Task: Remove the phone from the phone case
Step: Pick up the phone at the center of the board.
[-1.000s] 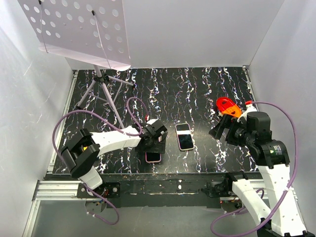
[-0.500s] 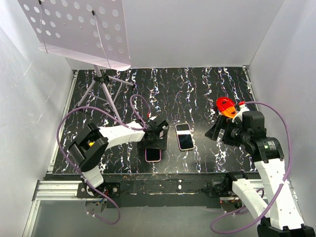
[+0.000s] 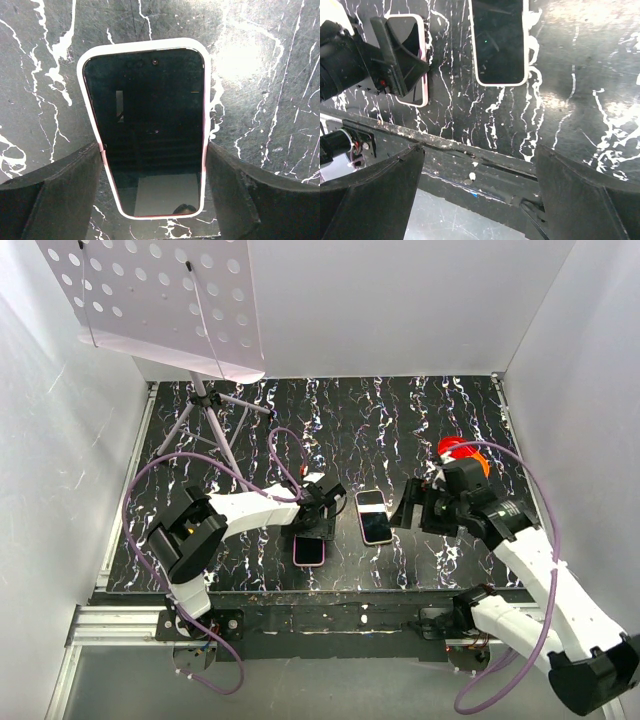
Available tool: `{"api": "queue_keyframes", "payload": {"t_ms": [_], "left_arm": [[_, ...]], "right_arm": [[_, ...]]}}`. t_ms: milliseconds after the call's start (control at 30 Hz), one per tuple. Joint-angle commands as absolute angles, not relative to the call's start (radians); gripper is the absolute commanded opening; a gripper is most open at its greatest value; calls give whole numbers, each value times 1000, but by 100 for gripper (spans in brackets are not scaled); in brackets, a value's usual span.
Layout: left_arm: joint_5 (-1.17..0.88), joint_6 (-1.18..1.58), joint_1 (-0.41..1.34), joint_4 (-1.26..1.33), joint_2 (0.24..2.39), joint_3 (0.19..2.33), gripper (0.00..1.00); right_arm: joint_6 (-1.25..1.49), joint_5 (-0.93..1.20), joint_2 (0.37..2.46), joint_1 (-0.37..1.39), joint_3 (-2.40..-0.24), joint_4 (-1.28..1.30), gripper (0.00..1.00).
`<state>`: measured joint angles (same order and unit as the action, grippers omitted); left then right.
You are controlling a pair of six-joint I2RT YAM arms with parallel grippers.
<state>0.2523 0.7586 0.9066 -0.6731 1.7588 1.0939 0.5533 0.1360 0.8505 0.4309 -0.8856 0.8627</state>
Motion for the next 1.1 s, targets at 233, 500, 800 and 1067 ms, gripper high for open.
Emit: {"api": "queue_keyframes", "payload": {"t_ms": [233,500,800,1067], "left_arm": [[190,719,893,-531,1760,993,20],[236,848,893,-518,1570,908,0],[322,1116,877,-727,1298,959,0],[220,1253,842,-718,1135,942,0]], "right_arm": [[646,54,969,617,-922,741,97],[715,109,865,719,-726,491,98],[778,16,900,1014,-614,83,90],[822,-112,1084,1123,-630,-179,91]]}}
